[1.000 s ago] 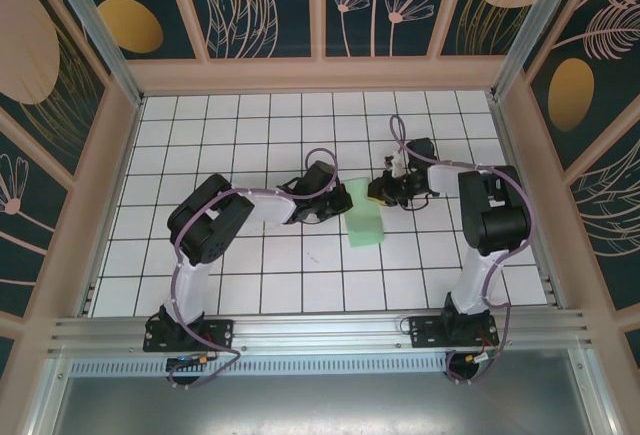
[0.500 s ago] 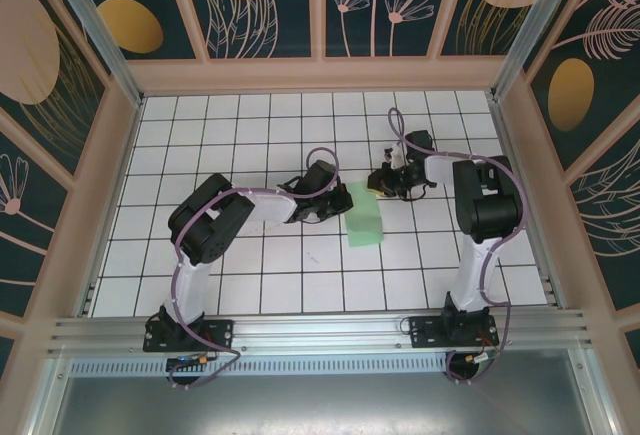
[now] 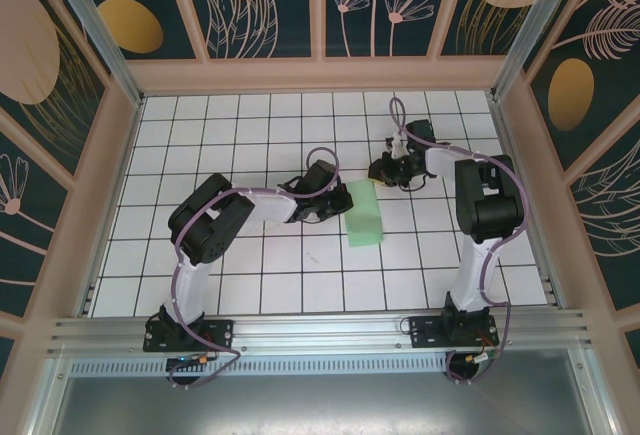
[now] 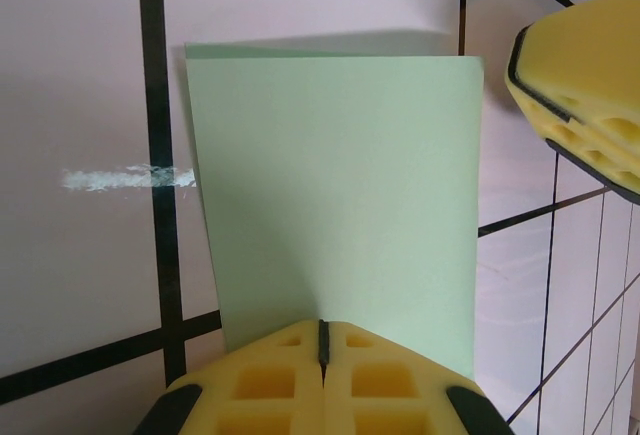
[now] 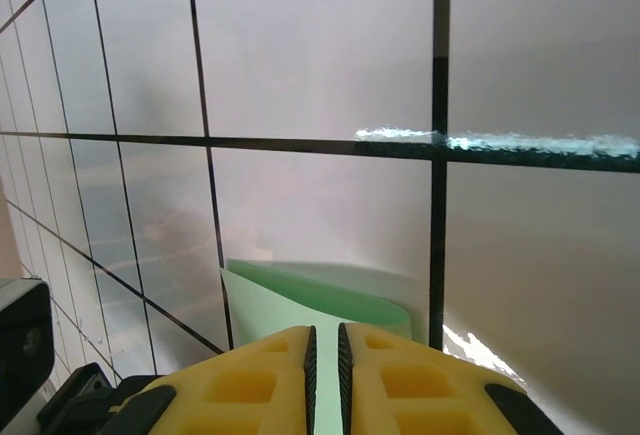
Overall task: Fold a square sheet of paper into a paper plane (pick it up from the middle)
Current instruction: Fold the square sheet of paper in half at the center of the table.
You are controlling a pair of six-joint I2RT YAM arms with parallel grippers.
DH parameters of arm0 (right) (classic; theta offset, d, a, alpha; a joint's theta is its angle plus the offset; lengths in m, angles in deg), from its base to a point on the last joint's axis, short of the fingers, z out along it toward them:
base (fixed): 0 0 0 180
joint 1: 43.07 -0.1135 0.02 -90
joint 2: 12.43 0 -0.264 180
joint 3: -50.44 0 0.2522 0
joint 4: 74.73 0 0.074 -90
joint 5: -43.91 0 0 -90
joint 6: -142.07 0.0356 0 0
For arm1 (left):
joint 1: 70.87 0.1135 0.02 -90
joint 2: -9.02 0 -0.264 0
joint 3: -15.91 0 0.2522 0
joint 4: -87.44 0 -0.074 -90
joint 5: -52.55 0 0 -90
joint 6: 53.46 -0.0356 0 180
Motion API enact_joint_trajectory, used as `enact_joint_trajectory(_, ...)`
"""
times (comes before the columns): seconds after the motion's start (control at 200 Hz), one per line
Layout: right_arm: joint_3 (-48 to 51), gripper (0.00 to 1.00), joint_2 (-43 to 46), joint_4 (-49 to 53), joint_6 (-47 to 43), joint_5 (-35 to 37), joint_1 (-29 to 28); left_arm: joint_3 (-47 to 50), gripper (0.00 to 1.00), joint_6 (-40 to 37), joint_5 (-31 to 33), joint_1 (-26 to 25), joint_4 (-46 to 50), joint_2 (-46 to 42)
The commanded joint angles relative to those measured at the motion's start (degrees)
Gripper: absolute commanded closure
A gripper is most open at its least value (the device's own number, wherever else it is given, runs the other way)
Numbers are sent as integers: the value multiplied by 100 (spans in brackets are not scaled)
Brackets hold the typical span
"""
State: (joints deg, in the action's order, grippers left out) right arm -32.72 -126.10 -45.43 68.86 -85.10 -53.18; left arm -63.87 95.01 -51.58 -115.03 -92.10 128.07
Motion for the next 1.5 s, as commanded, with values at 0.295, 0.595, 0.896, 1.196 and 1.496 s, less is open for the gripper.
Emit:
enact_joint_trajectory(0.295, -335, 82, -573, 454, -50, 879, -7, 156, 100, -75, 206, -26, 630, 305)
enact_joint_trajectory(0.595, -203, 82, 529, 619, -83, 530, -10, 200, 100, -82, 227, -30, 592, 268)
enact_joint_trajectory(0.896, 1769, 83, 1555, -199, 407, -305, -195, 177, 100, -73, 173, -26, 515, 312)
enact_joint_trajectory(1.196, 2475, 82, 1386, -211, 118, 242, -221, 204, 100, -64, 156, -31, 488, 308)
enact_joint_trajectory(1.496, 2394, 80, 2143, 217, -53, -197, -216, 203, 100, -67, 139, -24, 482, 318)
